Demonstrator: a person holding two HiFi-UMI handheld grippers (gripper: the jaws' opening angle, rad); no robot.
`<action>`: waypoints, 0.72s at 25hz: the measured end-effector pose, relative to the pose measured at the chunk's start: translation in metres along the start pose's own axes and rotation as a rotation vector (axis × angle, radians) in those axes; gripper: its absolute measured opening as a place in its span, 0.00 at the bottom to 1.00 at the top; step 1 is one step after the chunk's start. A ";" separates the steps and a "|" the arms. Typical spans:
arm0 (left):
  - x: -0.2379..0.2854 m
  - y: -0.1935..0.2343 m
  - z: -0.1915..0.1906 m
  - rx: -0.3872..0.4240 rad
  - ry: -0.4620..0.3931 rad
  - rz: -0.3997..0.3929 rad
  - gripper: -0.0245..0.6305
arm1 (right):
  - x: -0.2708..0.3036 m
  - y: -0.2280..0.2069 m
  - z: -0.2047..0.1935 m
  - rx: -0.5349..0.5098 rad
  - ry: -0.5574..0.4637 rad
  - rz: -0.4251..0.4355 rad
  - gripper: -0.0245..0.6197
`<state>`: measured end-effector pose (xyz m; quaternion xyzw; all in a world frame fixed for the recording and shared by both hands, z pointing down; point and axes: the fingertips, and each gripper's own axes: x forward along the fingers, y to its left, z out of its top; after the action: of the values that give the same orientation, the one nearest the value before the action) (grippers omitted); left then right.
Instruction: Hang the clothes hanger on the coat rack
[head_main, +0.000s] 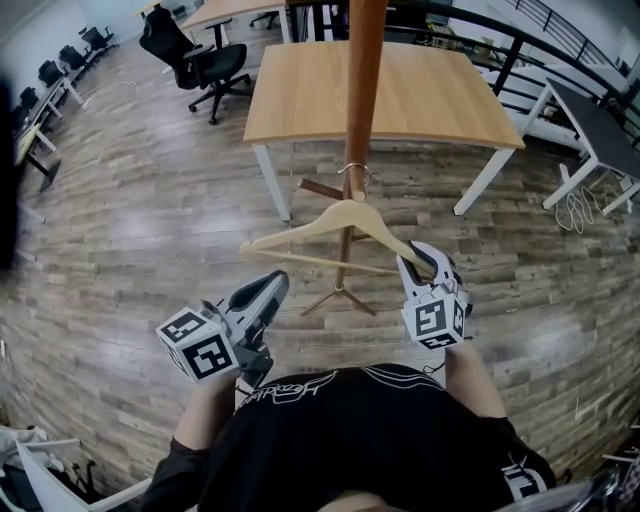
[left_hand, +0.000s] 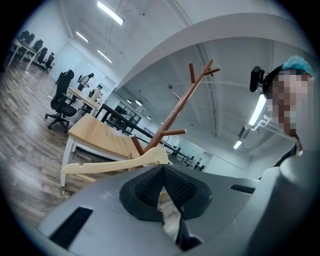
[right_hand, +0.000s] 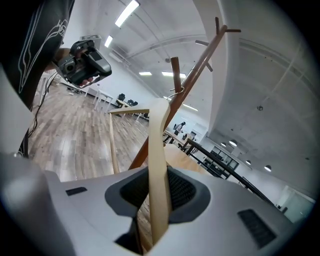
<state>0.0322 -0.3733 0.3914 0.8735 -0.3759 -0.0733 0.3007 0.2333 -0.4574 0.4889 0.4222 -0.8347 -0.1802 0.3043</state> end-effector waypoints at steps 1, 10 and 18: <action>-0.002 0.000 0.002 0.001 -0.004 0.002 0.05 | 0.001 0.000 -0.001 0.004 0.005 -0.002 0.22; -0.021 0.000 0.013 0.013 -0.030 0.004 0.05 | 0.012 -0.006 -0.009 0.102 0.055 0.013 0.22; -0.040 0.009 0.011 -0.007 -0.037 -0.011 0.05 | -0.009 -0.010 -0.005 0.262 0.065 -0.035 0.31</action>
<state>-0.0048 -0.3550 0.3839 0.8729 -0.3763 -0.0925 0.2964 0.2466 -0.4561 0.4833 0.4786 -0.8333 -0.0612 0.2701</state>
